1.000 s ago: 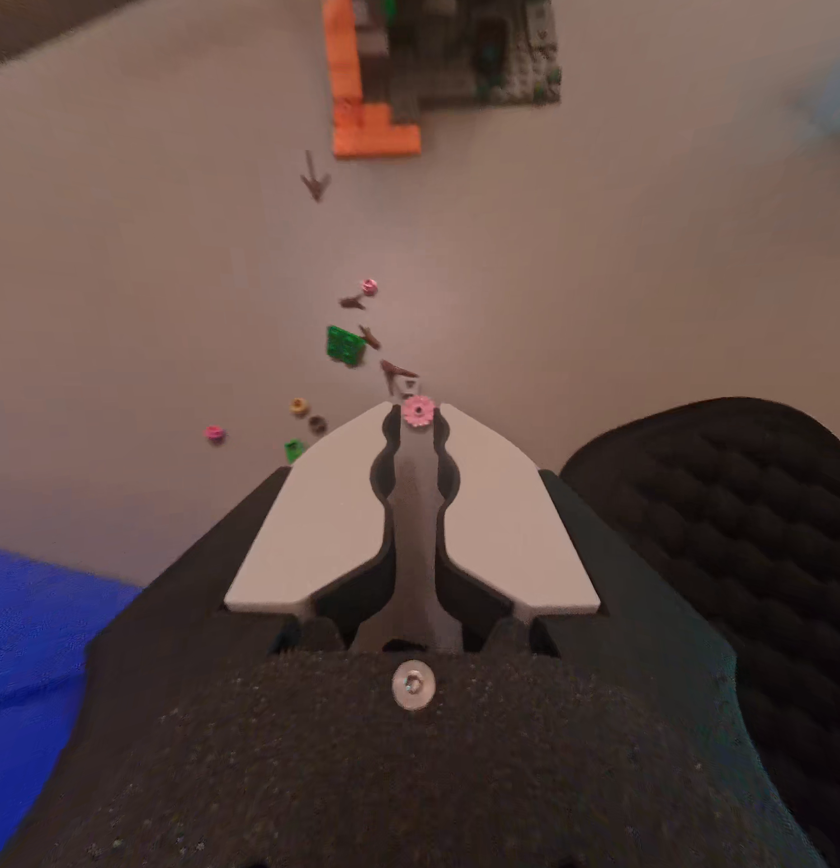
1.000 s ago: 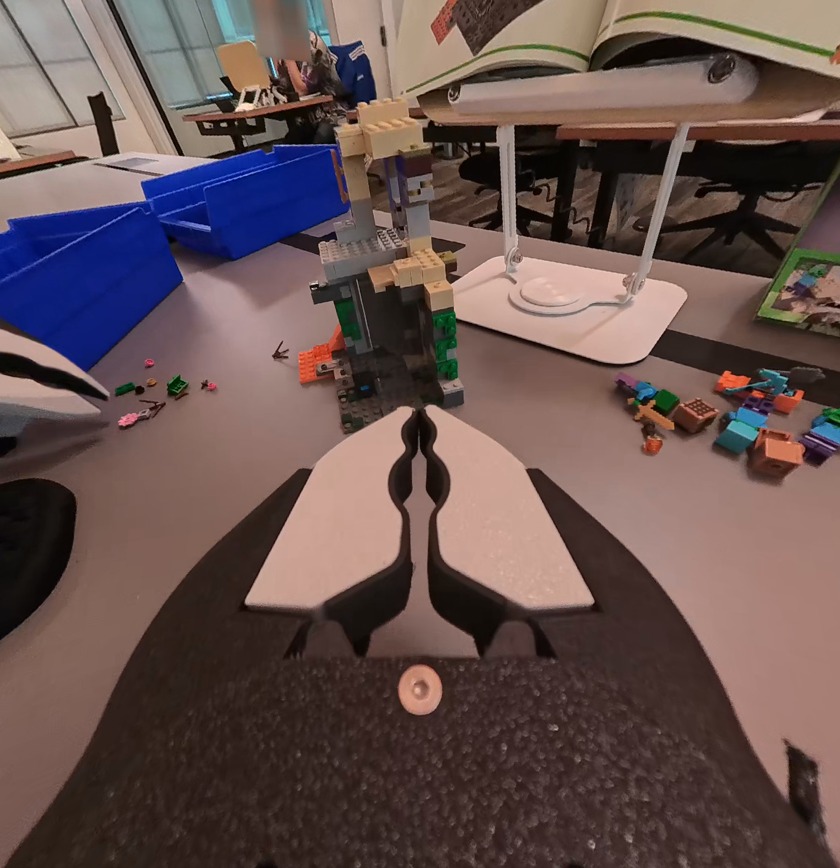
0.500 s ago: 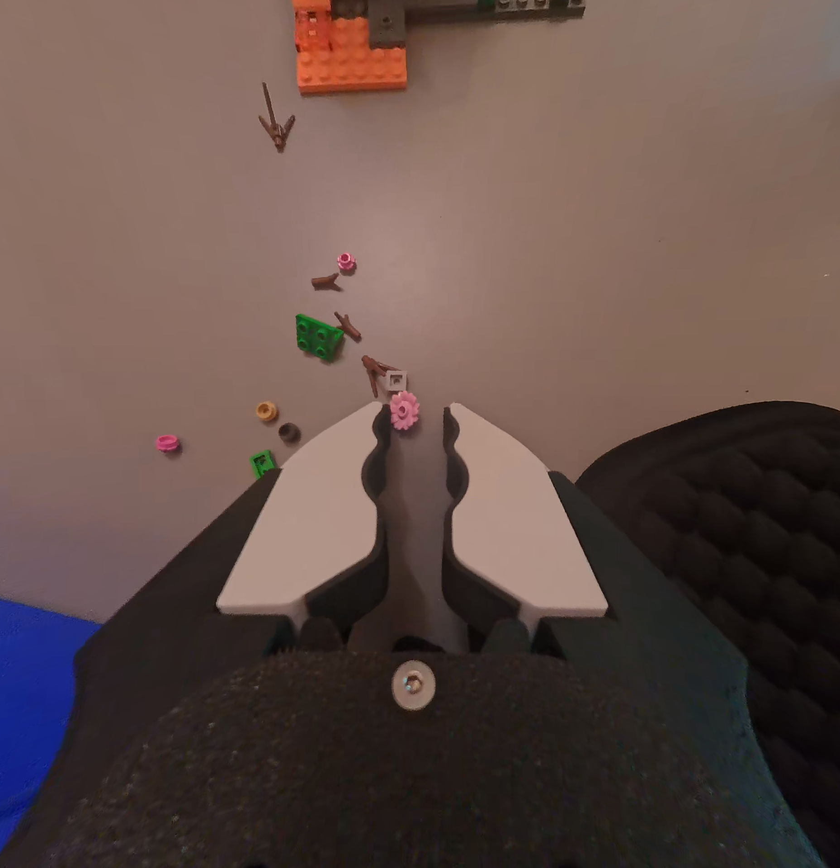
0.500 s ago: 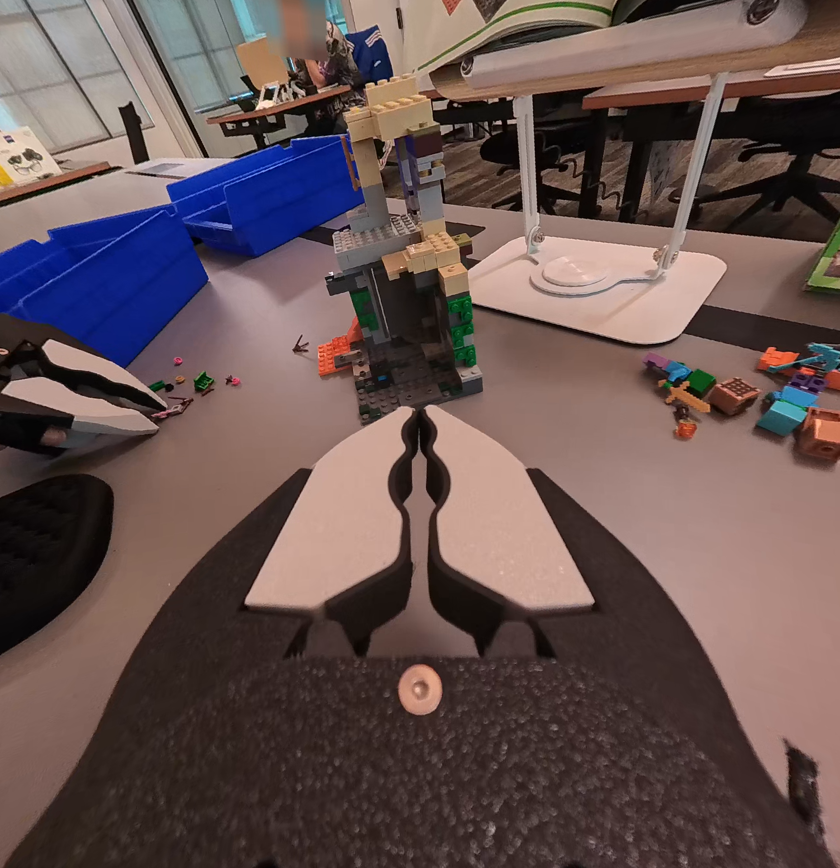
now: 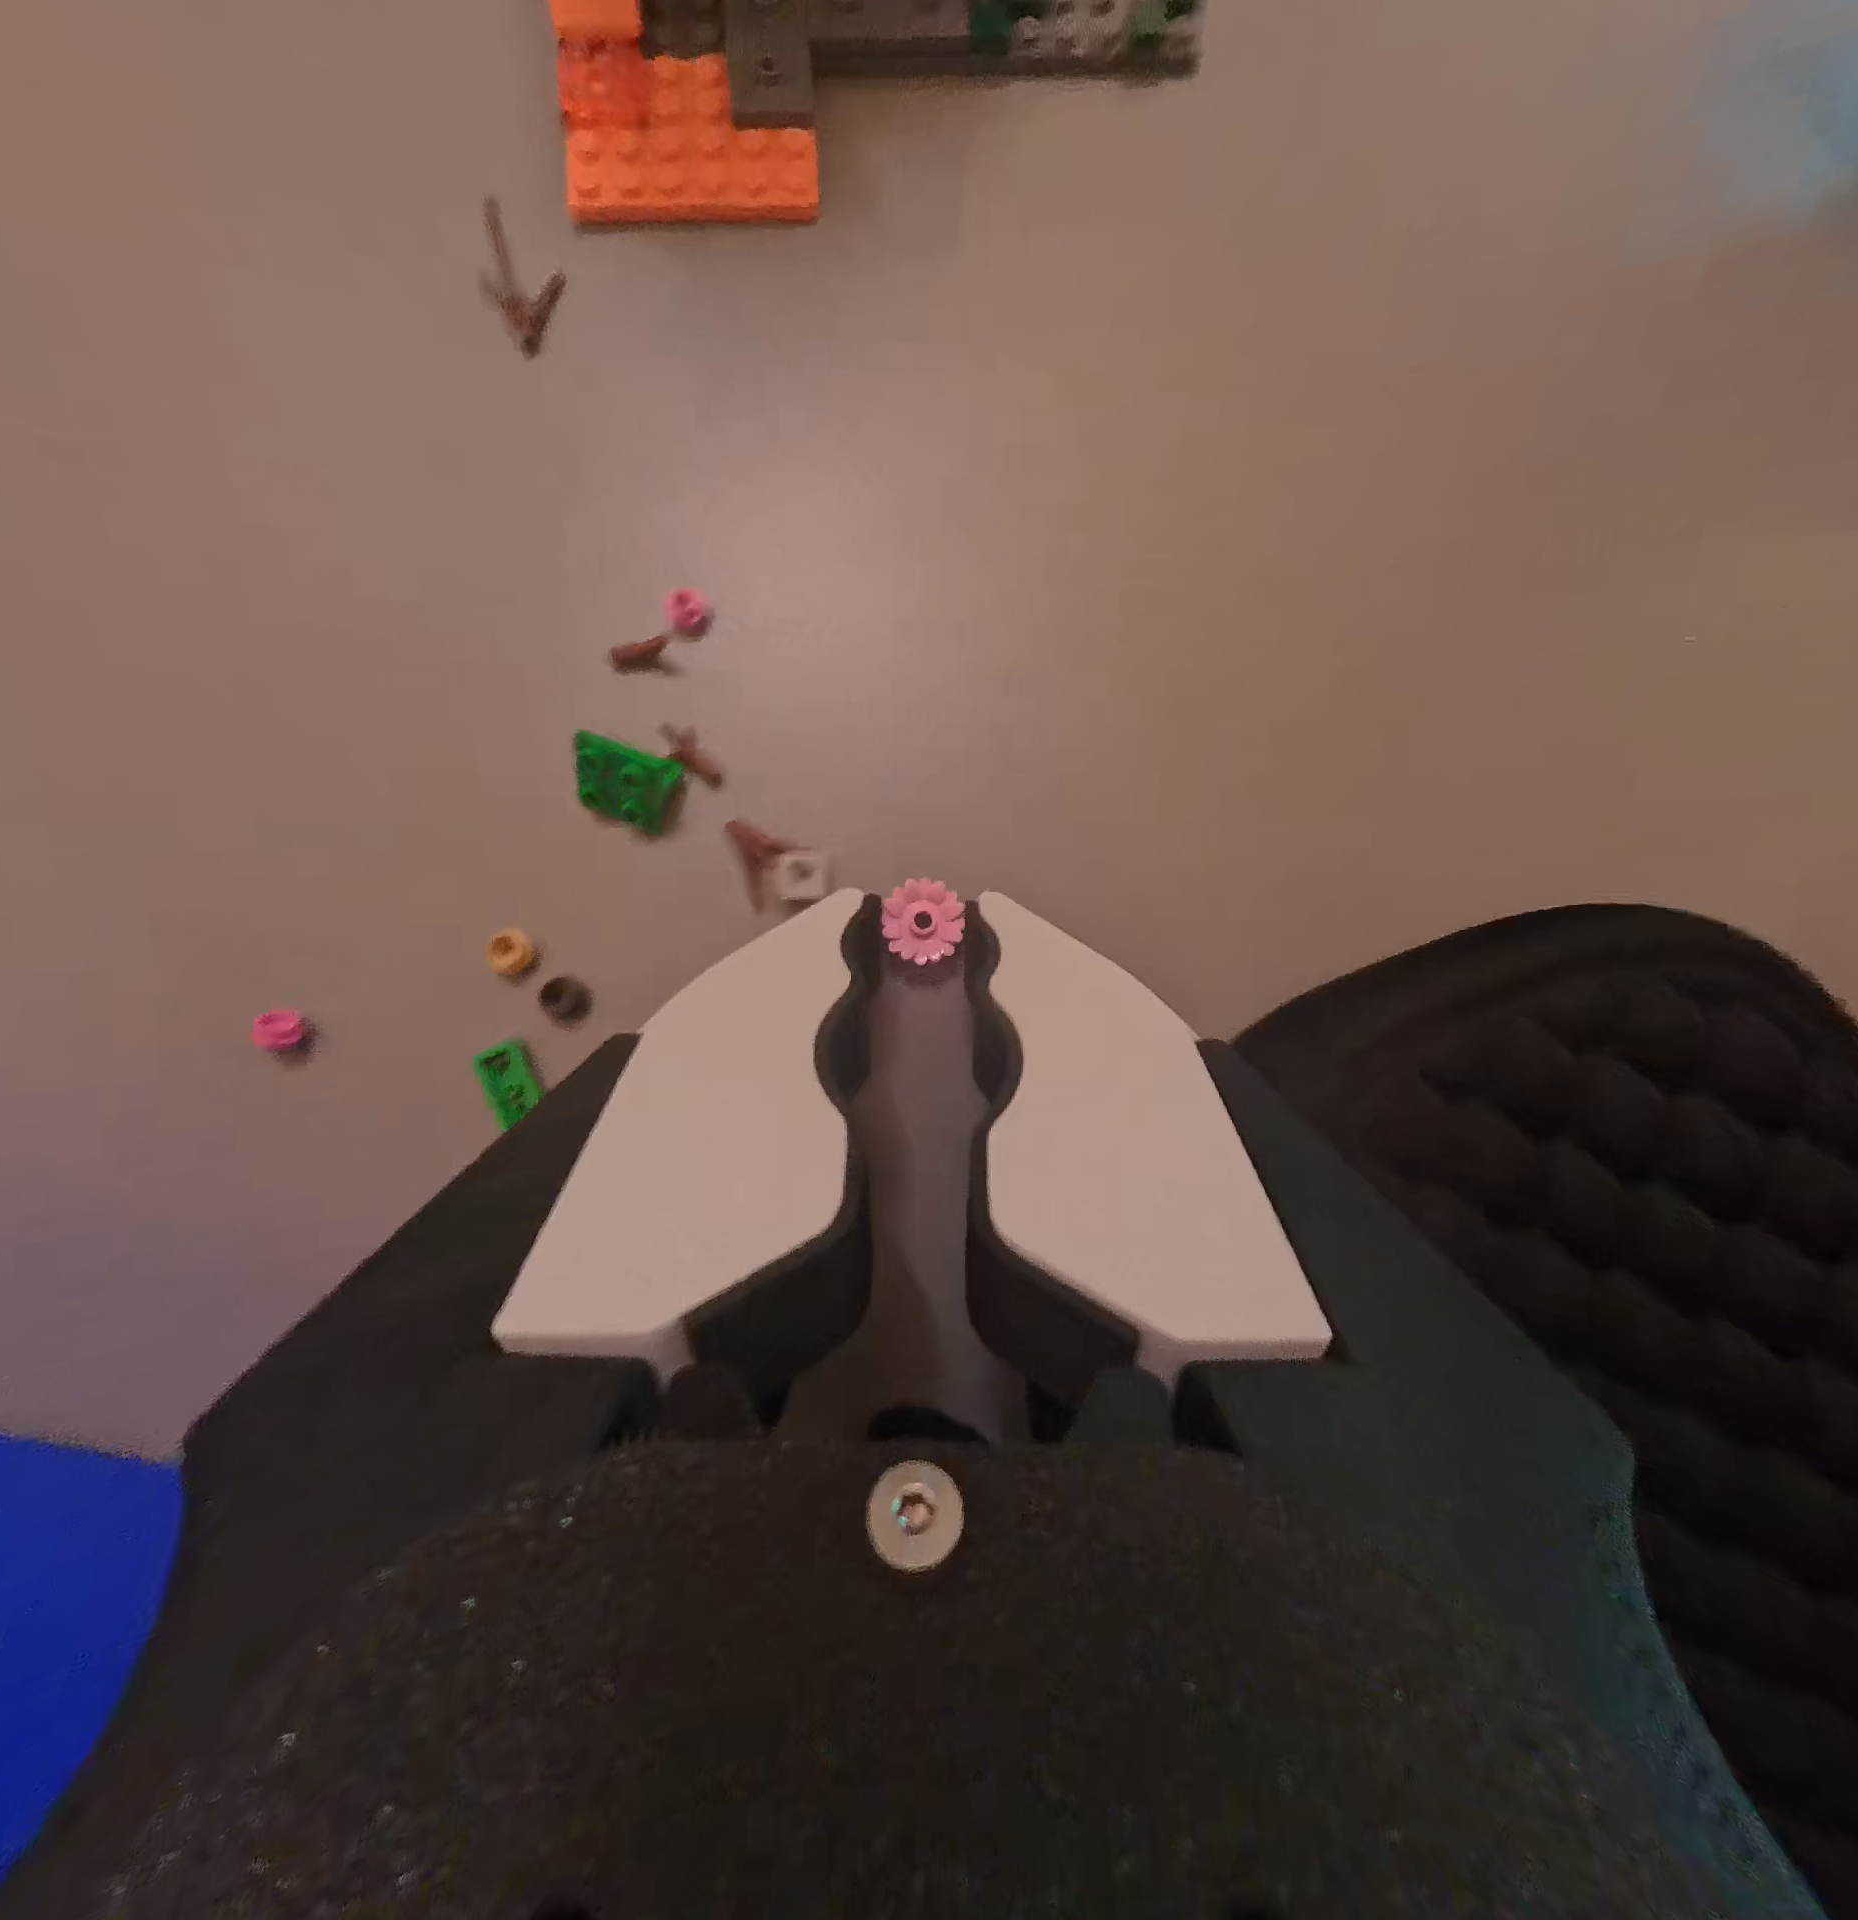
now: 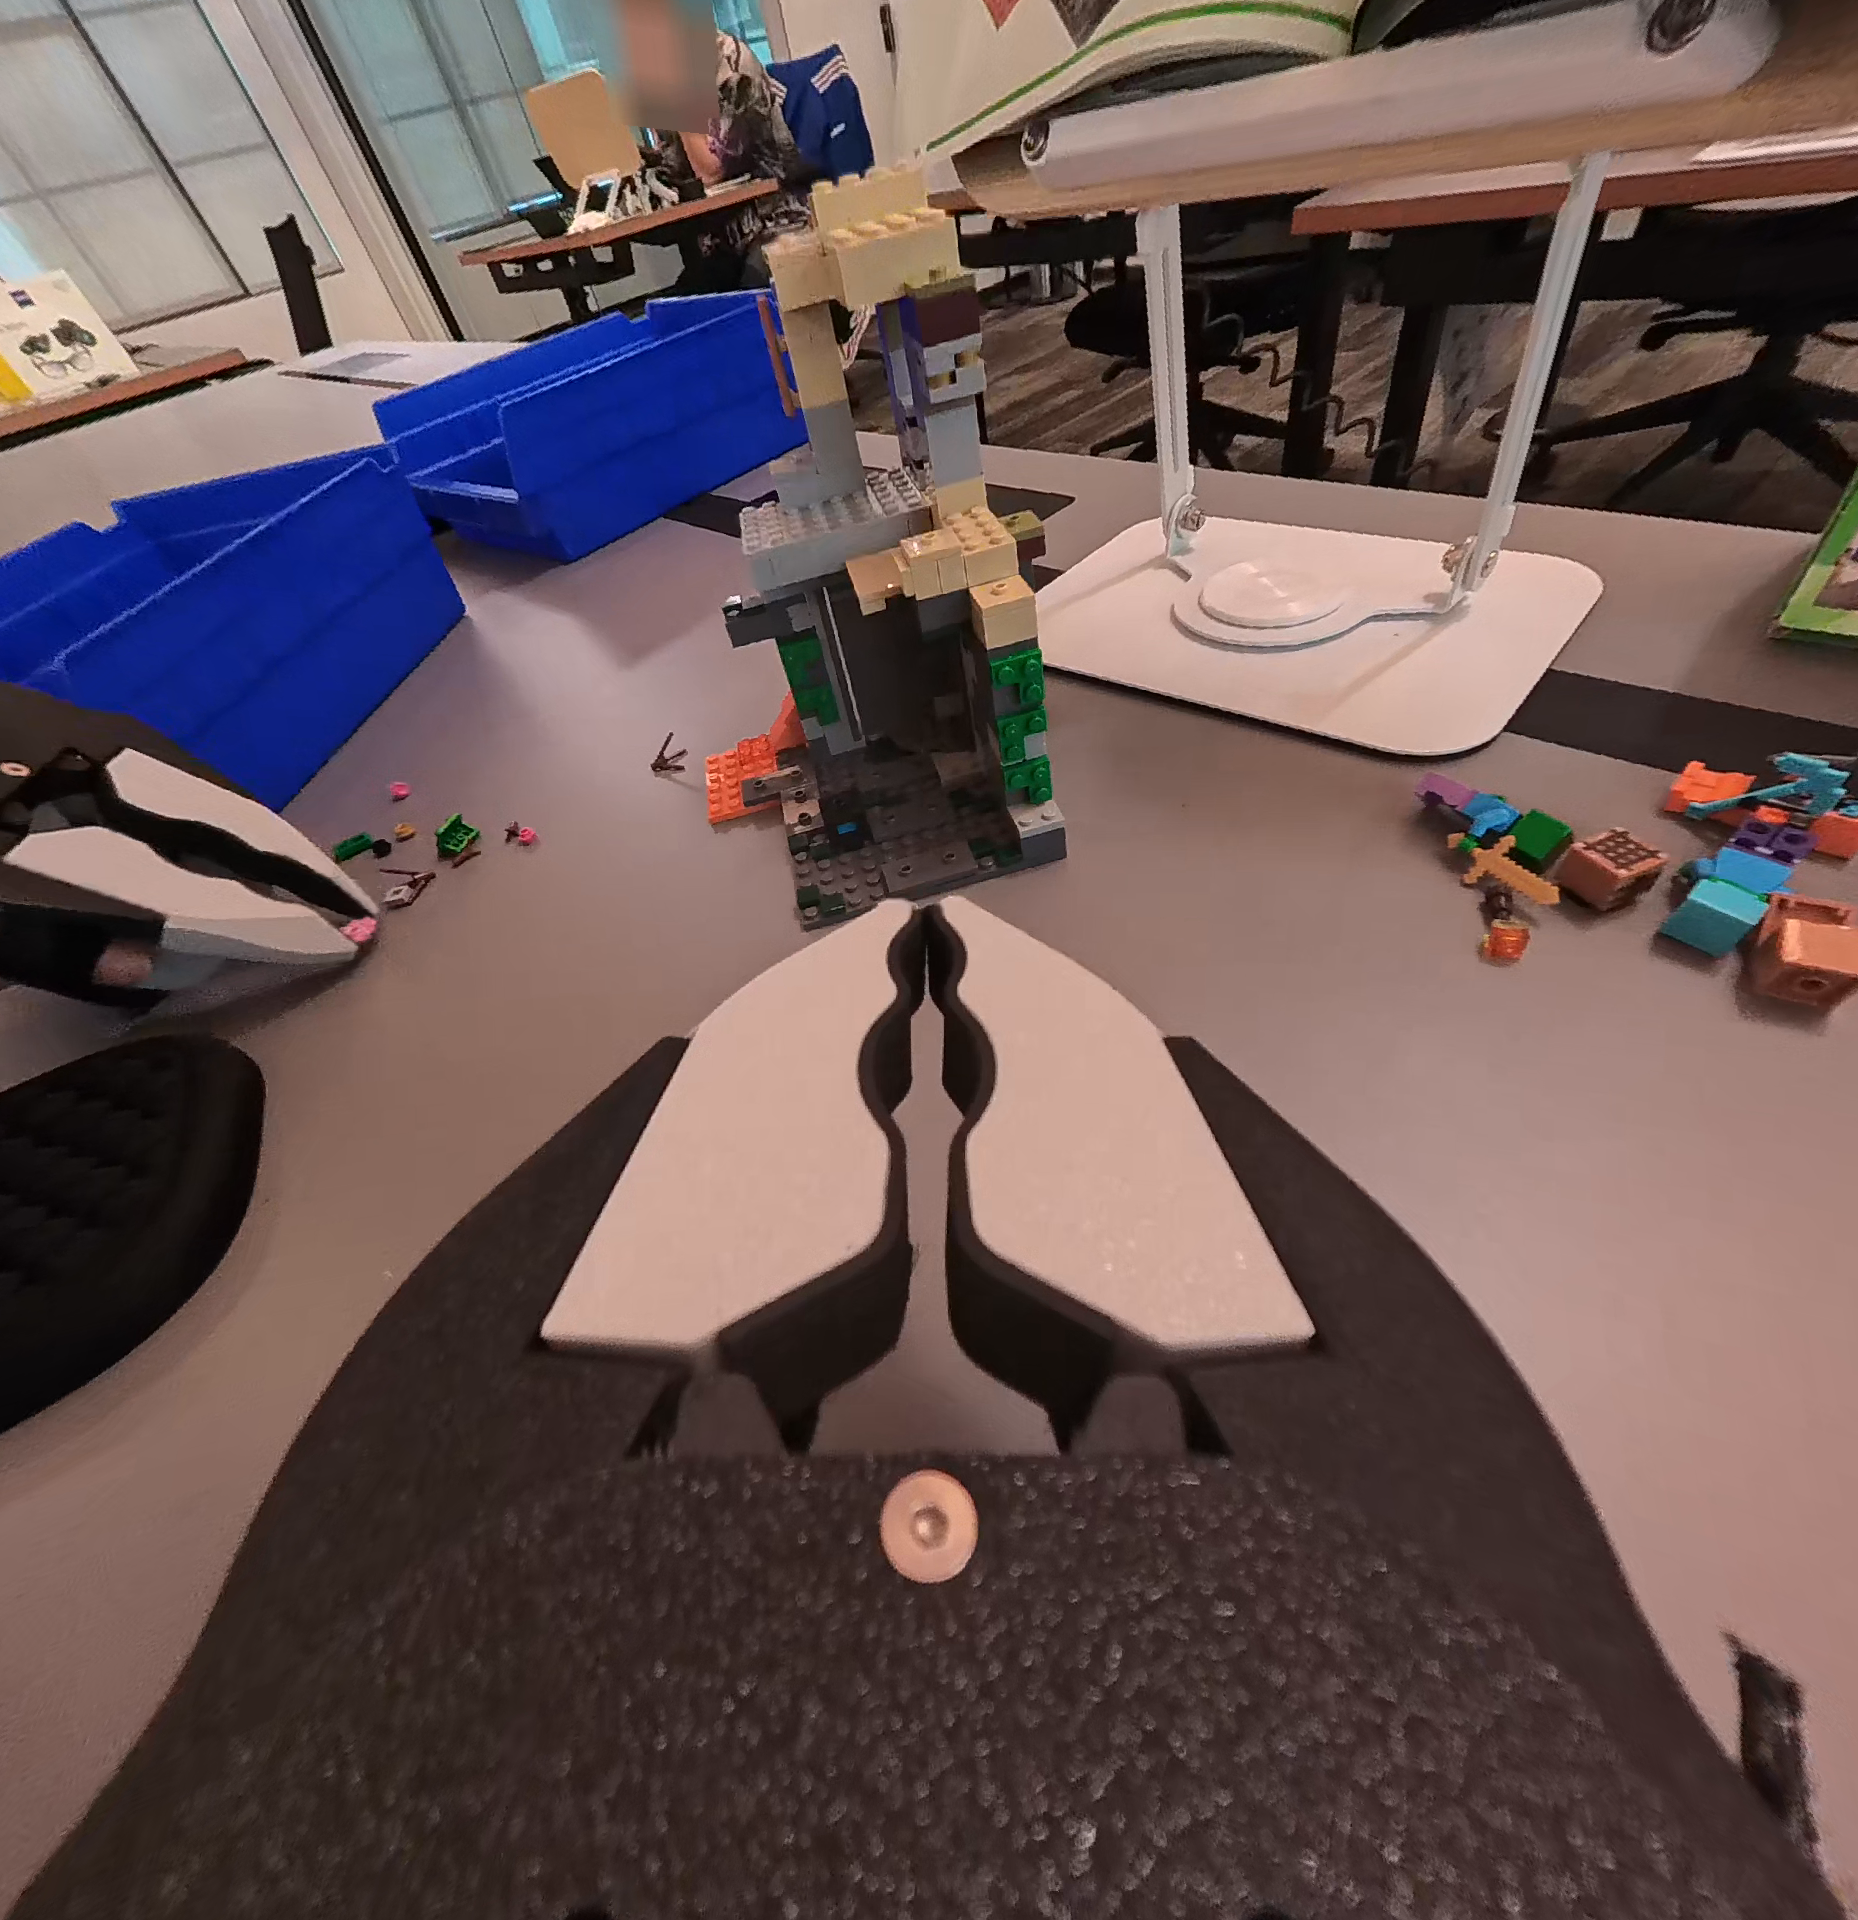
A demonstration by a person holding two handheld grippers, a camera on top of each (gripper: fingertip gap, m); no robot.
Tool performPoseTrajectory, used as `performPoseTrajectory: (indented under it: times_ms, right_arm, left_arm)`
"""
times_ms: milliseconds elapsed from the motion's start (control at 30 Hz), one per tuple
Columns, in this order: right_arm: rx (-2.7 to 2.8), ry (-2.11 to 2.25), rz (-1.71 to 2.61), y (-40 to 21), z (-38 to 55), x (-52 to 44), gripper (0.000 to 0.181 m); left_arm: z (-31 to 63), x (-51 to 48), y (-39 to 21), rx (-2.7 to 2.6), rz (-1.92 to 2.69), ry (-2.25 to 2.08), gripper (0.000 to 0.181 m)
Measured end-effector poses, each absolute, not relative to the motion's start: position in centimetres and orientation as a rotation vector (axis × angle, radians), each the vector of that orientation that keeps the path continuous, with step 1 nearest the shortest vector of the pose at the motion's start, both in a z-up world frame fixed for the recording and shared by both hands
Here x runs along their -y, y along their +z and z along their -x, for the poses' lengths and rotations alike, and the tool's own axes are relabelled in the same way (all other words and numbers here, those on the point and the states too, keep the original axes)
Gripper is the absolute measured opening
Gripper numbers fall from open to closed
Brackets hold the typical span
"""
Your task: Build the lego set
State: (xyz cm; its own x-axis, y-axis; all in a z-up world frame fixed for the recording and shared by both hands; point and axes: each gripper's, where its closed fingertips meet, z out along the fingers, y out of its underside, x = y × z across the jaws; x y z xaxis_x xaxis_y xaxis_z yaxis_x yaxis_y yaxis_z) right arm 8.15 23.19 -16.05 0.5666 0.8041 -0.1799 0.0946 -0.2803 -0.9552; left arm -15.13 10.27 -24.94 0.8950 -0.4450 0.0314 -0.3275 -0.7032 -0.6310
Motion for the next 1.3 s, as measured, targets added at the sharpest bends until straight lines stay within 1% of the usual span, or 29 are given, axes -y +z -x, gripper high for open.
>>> performPoseTrajectory:
  times_ms: [100, 267, 400, 567, 733, 867, 967, 1033, 1167, 1300]
  right_arm:
    - [0.745, 0.778, 1.714, -15.6, -9.3, -23.8, 0.000]
    - [0.696, 0.726, 1.690, -15.0, -12.3, -25.1, 0.000]
    - [0.604, 0.702, 1.693, -14.9, -14.7, -25.9, 0.000]
    - [0.524, 0.679, 1.709, -14.9, -16.1, -26.8, 0.000]
    - [0.536, 0.673, 1.715, -15.3, -15.8, -26.7, 0.000]
    - [0.548, 0.685, 1.723, -15.6, -15.5, -26.6, 0.000]
    - [0.563, 0.689, 1.732, -16.0, -15.1, -26.4, 0.000]
    - [0.577, 0.687, 1.735, -16.2, -14.9, -26.3, 0.000]
    - [0.599, 0.676, 1.736, -16.4, -14.6, -26.1, 0.000]
    - [0.600, 0.697, 1.740, -16.4, -14.4, -26.0, 0.000]
  left_arm:
    - [11.3, -11.0, -23.3, -0.661, 2.329, -0.293, 0.015]
    - [1.4, -14.8, -21.4, -0.939, 2.160, -0.389, 0.014]
    - [-5.6, -18.3, -21.4, -1.107, 2.084, -0.416, 0.015]
    - [-10.0, -21.8, -23.2, -1.207, 2.081, -0.389, 0.014]
    - [-10.6, -22.6, -25.1, -1.217, 2.113, -0.370, 0.015]
    - [-9.6, -22.4, -25.1, -1.206, 2.113, -0.358, 0.015]
    - [-9.2, -22.0, -25.0, -1.202, 2.121, -0.383, 0.030]
    - [-9.0, -21.8, -24.4, -1.188, 2.106, -0.394, 0.032]
    - [-6.9, -20.8, -22.1, -1.103, 2.076, -0.422, 0.031]
    - [-1.7, -20.0, -20.4, -0.931, 2.085, -0.373, 0.027]
